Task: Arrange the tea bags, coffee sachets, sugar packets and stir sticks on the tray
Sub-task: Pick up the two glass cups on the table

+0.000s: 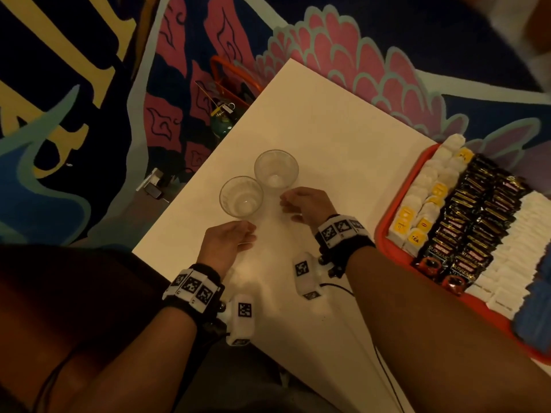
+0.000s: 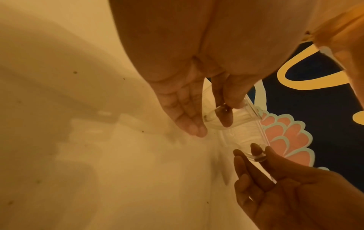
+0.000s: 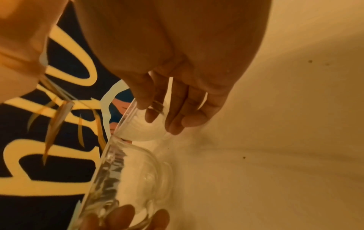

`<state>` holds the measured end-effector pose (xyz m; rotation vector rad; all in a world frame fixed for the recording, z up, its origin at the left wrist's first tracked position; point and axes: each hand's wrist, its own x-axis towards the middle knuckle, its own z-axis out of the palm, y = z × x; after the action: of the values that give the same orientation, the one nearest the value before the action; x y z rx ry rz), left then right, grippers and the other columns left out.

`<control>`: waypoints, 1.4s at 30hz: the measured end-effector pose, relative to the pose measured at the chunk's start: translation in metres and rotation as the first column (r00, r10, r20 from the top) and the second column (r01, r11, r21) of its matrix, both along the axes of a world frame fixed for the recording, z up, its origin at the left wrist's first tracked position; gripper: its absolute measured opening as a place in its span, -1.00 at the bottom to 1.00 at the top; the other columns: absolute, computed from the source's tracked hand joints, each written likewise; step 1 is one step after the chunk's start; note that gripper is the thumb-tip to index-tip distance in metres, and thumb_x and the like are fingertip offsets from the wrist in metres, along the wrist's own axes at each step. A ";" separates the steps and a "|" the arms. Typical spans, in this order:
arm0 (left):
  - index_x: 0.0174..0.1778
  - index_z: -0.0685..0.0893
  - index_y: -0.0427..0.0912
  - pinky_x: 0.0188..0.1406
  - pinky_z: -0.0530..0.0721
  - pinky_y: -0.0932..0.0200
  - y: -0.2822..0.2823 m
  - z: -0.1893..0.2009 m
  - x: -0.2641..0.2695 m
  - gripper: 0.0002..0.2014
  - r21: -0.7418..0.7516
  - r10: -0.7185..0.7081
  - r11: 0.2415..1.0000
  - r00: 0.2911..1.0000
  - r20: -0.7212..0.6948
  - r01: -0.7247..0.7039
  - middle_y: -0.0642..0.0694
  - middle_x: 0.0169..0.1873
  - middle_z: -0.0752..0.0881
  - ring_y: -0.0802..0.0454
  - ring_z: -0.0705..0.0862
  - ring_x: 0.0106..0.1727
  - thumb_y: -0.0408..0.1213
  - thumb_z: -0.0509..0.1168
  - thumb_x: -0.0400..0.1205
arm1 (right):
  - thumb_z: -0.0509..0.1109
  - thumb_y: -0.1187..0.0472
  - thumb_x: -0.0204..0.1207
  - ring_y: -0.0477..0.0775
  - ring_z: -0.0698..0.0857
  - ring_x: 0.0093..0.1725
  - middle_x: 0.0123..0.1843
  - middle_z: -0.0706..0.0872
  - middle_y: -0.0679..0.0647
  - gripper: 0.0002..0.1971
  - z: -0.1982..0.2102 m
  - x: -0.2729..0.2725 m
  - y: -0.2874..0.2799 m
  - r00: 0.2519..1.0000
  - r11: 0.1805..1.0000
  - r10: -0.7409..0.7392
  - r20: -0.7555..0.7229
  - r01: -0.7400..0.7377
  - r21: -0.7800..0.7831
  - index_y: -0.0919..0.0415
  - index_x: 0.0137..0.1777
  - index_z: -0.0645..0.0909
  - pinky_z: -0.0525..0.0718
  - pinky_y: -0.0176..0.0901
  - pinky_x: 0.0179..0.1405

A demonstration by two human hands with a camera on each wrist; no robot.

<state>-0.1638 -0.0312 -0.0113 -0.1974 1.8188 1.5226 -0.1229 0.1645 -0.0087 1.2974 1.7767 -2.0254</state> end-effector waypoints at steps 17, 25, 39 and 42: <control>-0.21 0.77 -0.26 -0.02 0.76 0.05 0.155 0.044 0.135 -0.72 0.068 -0.311 0.946 0.947 -0.083 0.317 -0.20 -0.16 0.78 -0.08 0.76 -0.10 -0.34 0.24 0.77 | 0.33 0.34 0.63 0.09 0.71 -0.16 -0.15 0.77 0.17 -0.81 0.045 0.222 0.095 0.767 0.780 -0.624 -0.146 0.623 -0.060 0.22 -0.17 0.73 0.64 -0.16 -0.20; -0.18 0.78 -0.20 -0.03 0.77 -0.01 0.260 0.043 0.302 -0.73 0.077 -0.553 0.827 0.831 -0.064 0.557 -0.18 -0.20 0.79 -0.08 0.74 -0.13 -0.30 0.24 0.78 | 0.36 0.35 0.61 0.08 0.72 -0.20 -0.17 0.78 0.18 -0.85 0.042 0.417 0.158 0.584 0.590 -0.800 -0.136 0.808 -0.002 0.24 -0.16 0.72 0.65 -0.15 -0.21; -0.19 0.77 -0.21 -0.26 0.76 0.16 0.387 0.020 0.483 -0.73 0.027 -0.681 0.732 0.731 0.048 0.681 -0.11 -0.32 0.76 0.03 0.73 -0.32 -0.25 0.26 0.77 | 0.42 0.30 0.57 0.13 0.74 -0.13 -0.09 0.79 0.25 -0.91 0.006 0.613 0.240 0.415 0.413 -0.909 -0.014 0.907 0.084 0.30 -0.08 0.74 0.65 -0.13 -0.22; -0.23 0.76 -0.22 -0.07 0.79 0.00 0.399 0.011 0.496 -0.72 0.016 -0.672 0.740 0.738 0.060 0.673 -0.14 -0.31 0.76 -0.02 0.74 -0.27 -0.30 0.26 0.76 | 0.42 0.29 0.58 0.12 0.76 -0.11 -0.08 0.80 0.23 -0.90 -0.001 0.620 0.251 0.408 0.407 -0.913 0.000 0.911 0.067 0.25 -0.12 0.74 0.67 -0.12 -0.18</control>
<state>0.3326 0.3680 -0.0001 0.3845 1.5869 0.9688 0.4971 0.4153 -0.0099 2.7631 1.1033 -2.3031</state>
